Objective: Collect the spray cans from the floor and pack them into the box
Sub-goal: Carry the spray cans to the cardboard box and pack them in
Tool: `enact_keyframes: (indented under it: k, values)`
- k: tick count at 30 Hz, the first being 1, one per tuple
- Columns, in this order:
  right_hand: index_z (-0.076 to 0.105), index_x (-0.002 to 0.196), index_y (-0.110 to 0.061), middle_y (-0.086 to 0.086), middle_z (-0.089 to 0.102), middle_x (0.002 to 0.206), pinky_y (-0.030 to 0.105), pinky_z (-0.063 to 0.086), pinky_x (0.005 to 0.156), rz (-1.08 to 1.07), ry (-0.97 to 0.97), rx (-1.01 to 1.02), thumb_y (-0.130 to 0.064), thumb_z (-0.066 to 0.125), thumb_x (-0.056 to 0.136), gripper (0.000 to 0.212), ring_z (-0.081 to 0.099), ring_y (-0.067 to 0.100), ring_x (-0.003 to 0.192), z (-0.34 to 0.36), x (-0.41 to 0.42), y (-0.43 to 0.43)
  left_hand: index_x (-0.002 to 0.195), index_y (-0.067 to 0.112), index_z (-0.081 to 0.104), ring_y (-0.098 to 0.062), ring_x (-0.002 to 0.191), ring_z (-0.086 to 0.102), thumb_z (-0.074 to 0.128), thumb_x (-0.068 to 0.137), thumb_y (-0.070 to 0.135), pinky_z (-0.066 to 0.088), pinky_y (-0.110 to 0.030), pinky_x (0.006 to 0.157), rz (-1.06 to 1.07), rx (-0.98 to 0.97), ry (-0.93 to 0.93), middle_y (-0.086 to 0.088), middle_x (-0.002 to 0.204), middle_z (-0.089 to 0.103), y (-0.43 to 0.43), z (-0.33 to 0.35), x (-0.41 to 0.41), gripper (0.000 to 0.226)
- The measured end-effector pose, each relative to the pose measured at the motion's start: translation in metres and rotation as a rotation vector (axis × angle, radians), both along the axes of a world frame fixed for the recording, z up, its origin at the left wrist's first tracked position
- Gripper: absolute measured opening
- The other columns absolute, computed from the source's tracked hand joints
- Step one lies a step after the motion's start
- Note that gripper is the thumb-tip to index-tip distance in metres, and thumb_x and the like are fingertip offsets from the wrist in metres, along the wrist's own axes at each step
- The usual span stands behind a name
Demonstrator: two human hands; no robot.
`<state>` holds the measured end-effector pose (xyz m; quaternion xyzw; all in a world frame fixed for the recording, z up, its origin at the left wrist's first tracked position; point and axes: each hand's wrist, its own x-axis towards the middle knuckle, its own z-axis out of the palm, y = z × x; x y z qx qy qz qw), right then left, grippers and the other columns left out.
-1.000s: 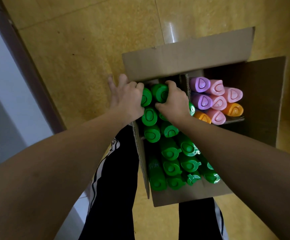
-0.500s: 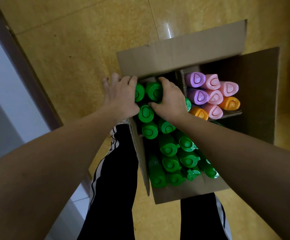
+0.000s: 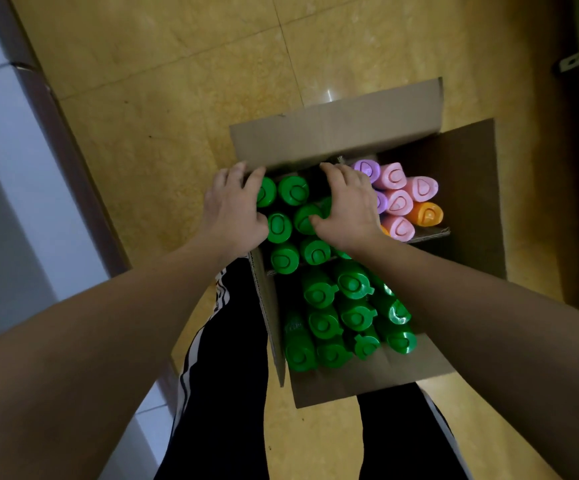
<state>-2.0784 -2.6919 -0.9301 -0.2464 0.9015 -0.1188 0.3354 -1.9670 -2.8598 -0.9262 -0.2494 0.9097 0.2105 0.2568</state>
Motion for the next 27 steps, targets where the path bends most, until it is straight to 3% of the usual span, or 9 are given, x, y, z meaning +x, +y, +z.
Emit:
enact_keyframes:
  k: [6, 12, 18, 27]
  values:
    - [0.033, 0.154, -0.023, 0.012, 0.035, 0.157, 0.050, 0.027, 0.117, 0.069, 0.079, -0.063, -0.036, 0.070, 0.084, 0.081, 0.028, 0.034, 0.144, 0.053, -0.015, 0.008, 0.158, 0.019, 0.024, -0.036, 0.147, 0.020, 0.063, 0.092, 0.033, 0.031, -0.051, 0.116, 0.008, -0.042, 0.051, -0.014, 0.162, 0.023, 0.023, 0.045, -0.013, 0.078]
    - [0.030, 0.156, -0.025, 0.012, 0.030, 0.161, 0.049, 0.026, 0.115, 0.128, 0.155, -0.119, -0.037, 0.073, 0.081, 0.087, 0.027, 0.034, 0.145, 0.142, -0.030, 0.027, 0.158, 0.021, 0.023, -0.035, 0.148, 0.020, 0.061, 0.093, 0.036, 0.030, -0.049, 0.117, 0.092, -0.098, 0.137, -0.011, 0.164, 0.020, 0.050, 0.139, -0.027, 0.077]
    - [0.029, 0.156, -0.027, 0.011, 0.026, 0.163, 0.050, 0.027, 0.116, 0.231, 0.235, -0.188, -0.043, 0.071, 0.082, 0.087, 0.024, 0.034, 0.147, 0.279, -0.023, 0.065, 0.158, 0.022, 0.025, -0.033, 0.148, 0.022, 0.064, 0.090, 0.039, 0.030, -0.045, 0.118, 0.244, -0.191, 0.273, -0.011, 0.163, 0.023, 0.097, 0.291, -0.008, 0.080]
    - [0.034, 0.155, -0.025, 0.011, 0.034, 0.160, 0.052, 0.030, 0.116, 0.425, 0.524, -0.378, -0.053, 0.067, 0.086, 0.081, 0.029, 0.034, 0.146, 0.536, 0.032, 0.083, 0.158, 0.025, 0.024, -0.031, 0.148, 0.021, 0.062, 0.093, 0.043, 0.032, -0.048, 0.116, 0.355, -0.386, 0.512, -0.009, 0.162, 0.024, 0.148, 0.557, 0.063, 0.077]
